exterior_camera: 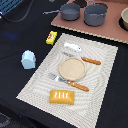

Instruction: Interact with the objects in diverse but meaningful ways.

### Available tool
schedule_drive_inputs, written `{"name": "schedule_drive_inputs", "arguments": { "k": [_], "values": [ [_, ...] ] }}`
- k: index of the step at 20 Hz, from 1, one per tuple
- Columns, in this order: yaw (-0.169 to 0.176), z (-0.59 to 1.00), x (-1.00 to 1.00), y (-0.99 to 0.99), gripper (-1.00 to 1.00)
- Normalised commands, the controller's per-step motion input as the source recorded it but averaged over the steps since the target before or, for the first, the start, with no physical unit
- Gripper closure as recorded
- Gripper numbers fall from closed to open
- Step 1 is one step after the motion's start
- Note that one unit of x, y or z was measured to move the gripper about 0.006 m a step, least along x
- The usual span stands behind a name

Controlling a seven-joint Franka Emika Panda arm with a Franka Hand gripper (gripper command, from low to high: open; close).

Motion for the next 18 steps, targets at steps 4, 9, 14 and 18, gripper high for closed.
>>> {"name": "schedule_drive_inputs", "arguments": {
  "k": [4,9,14,18],
  "values": [
    [-0.192,-0.26,0.13,-0.03,-1.0],
    [-0.192,-0.28,0.0,-0.08,-1.0],
    [-0.136,-0.38,-0.01,-0.11,-1.0],
    [-0.104,-0.34,0.0,-0.02,-1.0]
  ]
}}
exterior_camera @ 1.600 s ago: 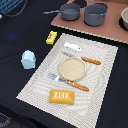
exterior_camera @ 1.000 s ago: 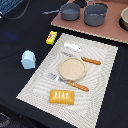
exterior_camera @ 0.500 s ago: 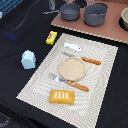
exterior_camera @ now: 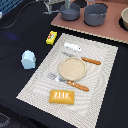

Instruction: Interact with the objects in diverse but meaningful ways.

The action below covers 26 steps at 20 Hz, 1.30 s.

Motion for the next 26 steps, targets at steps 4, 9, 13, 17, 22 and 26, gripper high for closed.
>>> {"name": "schedule_drive_inputs", "arguments": {
  "k": [4,9,13,17,22,26],
  "values": [
    [-0.091,-0.38,0.0,-0.09,-1.0],
    [-0.104,-0.39,0.0,-0.11,-1.0],
    [-0.107,-0.42,0.0,-0.13,-1.0],
    [-0.109,-0.36,0.0,-0.12,-1.0],
    [-0.115,-0.36,-0.09,-0.07,-1.0],
    [-0.122,-0.3,-0.33,0.0,-1.0]
  ]
}}
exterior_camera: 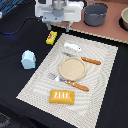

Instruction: Interact with the objects in diverse but meaningful ways.

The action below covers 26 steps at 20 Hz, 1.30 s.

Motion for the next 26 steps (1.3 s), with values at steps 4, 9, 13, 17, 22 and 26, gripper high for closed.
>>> {"name": "schedule_drive_inputs", "arguments": {
  "k": [4,9,13,17,22,26],
  "values": [
    [-0.103,-0.32,-0.41,-0.02,-1.0],
    [-0.092,-0.27,-0.48,-0.02,-1.0],
    [-0.081,-0.17,-0.55,0.0,-1.0],
    [-0.063,-0.12,-0.62,0.0,-1.0],
    [-0.034,-0.15,-0.64,0.0,-1.0],
    [-0.012,-0.29,-0.49,0.0,-1.0]
  ]
}}
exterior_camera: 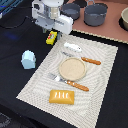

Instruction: Interact with the objects in diverse but meaningful ways.

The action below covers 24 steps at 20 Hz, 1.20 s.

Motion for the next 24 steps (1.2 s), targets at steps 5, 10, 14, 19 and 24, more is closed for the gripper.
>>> {"name": "schedule_drive_inputs", "arguments": {
  "k": [5,10,14,19,24],
  "values": [
    [-0.007,-0.33,-0.25,0.0,-1.0],
    [-0.007,-0.37,-0.21,0.0,-1.0],
    [-0.011,-0.34,-0.23,0.0,1.0],
    [-0.013,-0.18,-0.18,0.0,1.0],
    [0.0,-0.03,-0.02,0.0,1.0]
  ]
}}
